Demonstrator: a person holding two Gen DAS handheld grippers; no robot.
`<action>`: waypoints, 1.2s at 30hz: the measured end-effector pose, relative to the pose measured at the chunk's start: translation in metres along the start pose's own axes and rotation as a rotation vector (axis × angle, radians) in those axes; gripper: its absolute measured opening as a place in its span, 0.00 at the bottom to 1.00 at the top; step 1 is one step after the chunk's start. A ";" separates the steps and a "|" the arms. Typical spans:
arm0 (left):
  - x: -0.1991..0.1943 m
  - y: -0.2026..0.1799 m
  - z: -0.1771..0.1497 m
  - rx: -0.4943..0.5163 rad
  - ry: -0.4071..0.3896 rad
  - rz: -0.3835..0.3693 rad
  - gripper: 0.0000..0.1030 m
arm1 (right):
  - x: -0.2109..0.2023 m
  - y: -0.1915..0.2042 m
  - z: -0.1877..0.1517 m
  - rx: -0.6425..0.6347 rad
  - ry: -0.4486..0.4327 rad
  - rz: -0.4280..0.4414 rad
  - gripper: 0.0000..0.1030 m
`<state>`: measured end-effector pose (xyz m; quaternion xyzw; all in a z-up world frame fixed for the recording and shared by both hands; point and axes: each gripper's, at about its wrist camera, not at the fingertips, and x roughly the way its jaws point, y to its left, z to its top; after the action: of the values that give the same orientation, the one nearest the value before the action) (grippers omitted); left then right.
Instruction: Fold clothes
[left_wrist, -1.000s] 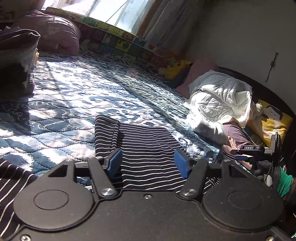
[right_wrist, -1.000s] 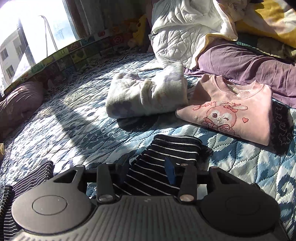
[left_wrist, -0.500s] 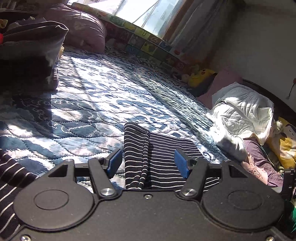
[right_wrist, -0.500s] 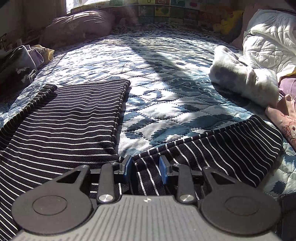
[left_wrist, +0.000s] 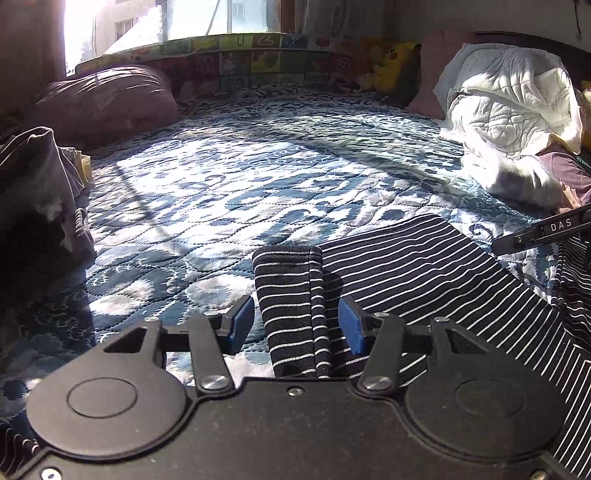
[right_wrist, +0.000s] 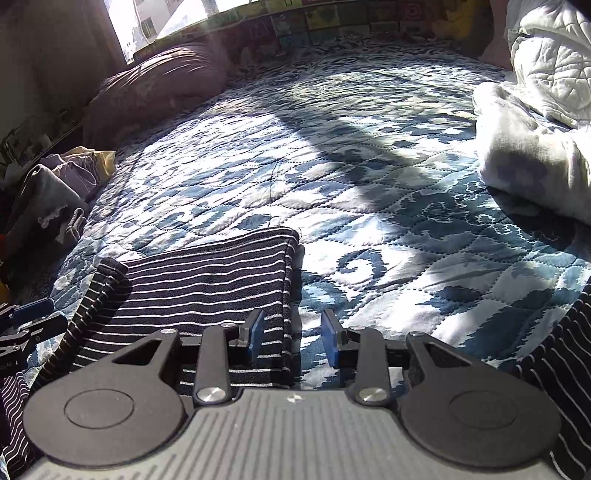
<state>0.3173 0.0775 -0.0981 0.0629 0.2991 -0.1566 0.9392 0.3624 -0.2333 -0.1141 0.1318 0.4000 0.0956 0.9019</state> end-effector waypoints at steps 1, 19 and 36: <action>0.005 -0.001 0.000 0.024 0.014 -0.002 0.47 | 0.007 0.000 0.004 0.012 0.009 0.004 0.34; 0.018 0.095 -0.011 -0.519 0.078 -0.044 0.30 | 0.050 -0.030 0.028 0.227 0.031 0.117 0.39; 0.059 0.126 -0.026 -0.812 0.114 -0.163 0.05 | 0.065 -0.042 0.030 0.209 -0.022 0.072 0.06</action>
<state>0.3908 0.1866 -0.1505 -0.3279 0.3919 -0.0963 0.8542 0.4306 -0.2599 -0.1535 0.2404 0.3929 0.0841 0.8836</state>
